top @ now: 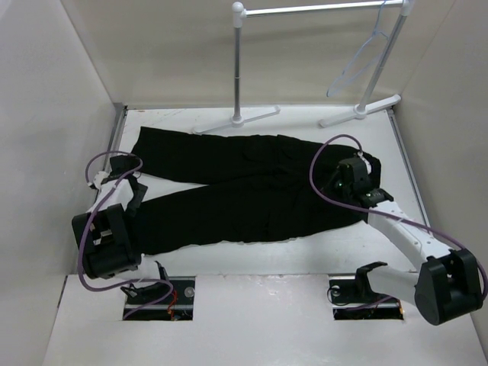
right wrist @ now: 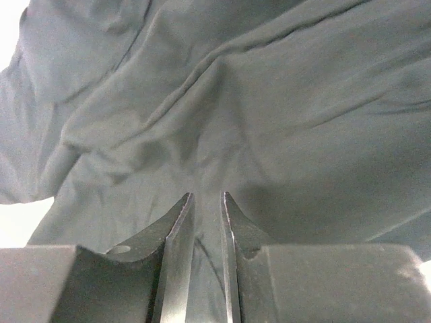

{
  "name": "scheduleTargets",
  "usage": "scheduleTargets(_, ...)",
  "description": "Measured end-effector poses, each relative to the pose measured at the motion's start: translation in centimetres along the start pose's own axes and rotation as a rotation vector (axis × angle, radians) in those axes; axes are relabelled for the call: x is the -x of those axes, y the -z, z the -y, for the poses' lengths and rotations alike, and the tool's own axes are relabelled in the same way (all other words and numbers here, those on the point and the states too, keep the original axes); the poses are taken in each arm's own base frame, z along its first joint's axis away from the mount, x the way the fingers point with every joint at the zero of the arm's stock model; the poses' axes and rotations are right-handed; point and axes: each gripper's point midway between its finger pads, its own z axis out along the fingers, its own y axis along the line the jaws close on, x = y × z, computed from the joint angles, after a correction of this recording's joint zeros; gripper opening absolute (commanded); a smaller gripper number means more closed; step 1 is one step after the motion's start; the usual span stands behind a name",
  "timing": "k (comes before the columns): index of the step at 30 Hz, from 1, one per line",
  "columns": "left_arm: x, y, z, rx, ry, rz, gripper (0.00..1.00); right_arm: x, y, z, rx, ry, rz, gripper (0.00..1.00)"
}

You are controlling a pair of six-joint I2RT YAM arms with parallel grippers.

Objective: Place the trousers on the hanger
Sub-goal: Flatten out the trousers at the center of the board.

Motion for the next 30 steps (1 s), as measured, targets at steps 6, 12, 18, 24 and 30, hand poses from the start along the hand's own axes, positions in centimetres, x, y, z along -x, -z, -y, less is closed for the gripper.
scheduleTargets(6,1.8,-1.9,0.4,0.006,0.056,0.041,0.52,-4.6,-0.2,0.9,0.007,0.07,-0.094,0.3)
scheduleTargets(12,2.4,-2.7,0.1,0.022,0.103,0.047,0.46,-5.4,0.2,1.9,-0.002,0.071,-0.107,0.34)
scheduleTargets(18,2.4,-3.1,-0.3,0.037,0.119,0.037,0.08,-3.0,0.5,2.4,-0.001,0.024,-0.046,0.36)
scheduleTargets(24,3.3,-3.6,3.3,0.018,0.085,0.024,0.05,-0.4,0.3,4.3,-0.051,-0.044,0.014,0.44)
scheduleTargets(30,7.1,-3.0,11.3,-0.089,0.064,0.085,0.4,1.3,0.5,5.7,-0.089,-0.09,0.054,0.6)
